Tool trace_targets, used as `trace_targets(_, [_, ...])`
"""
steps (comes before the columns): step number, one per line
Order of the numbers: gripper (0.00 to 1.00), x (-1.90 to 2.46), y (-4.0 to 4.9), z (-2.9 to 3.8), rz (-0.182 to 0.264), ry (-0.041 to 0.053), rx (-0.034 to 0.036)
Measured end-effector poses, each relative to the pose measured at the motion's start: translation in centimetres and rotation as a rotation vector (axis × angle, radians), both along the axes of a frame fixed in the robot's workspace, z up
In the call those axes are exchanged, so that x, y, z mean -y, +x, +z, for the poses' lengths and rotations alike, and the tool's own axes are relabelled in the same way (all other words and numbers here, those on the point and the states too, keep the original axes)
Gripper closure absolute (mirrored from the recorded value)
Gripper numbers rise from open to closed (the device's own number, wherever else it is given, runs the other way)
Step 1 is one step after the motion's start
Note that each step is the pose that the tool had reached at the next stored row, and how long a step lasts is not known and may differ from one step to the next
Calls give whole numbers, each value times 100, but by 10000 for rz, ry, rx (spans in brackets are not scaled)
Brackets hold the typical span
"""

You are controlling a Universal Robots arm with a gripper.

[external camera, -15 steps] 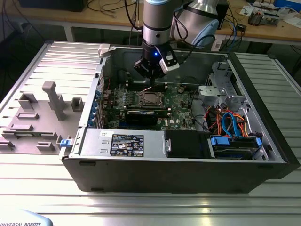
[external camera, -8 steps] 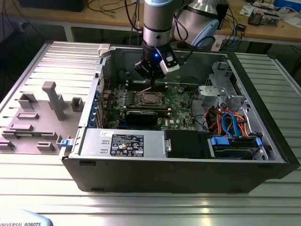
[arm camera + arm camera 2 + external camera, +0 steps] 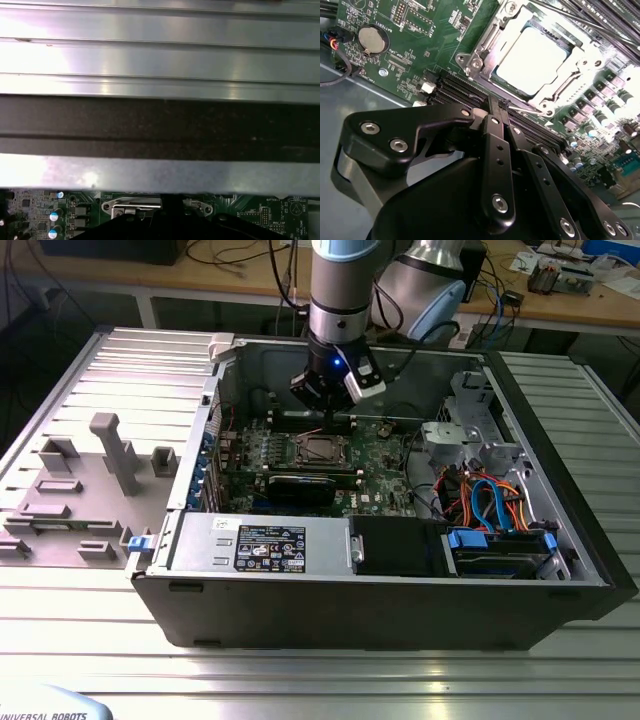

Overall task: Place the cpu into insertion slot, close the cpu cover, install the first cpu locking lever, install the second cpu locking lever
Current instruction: 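Install the first cpu locking lever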

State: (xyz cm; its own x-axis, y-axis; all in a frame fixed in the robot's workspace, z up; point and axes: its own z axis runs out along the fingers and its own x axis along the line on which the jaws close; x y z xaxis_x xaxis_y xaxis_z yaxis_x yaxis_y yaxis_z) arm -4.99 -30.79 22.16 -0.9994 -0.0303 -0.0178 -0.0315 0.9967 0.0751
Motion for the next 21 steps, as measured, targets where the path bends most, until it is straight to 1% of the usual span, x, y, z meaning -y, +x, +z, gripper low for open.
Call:
trace_targets(6, [89, -2, 30, -46, 0, 0, 1])
trace_targets(12, [89, -2, 62, -115, 0, 1, 1])
trace_targets(15, [89, -2, 79, -170, 0, 0, 0])
trace_targets(16, [89, -2, 83, -179, 0, 0, -2])
trace_targets(21, [89, -2, 85, -176, 0, 1, 2])
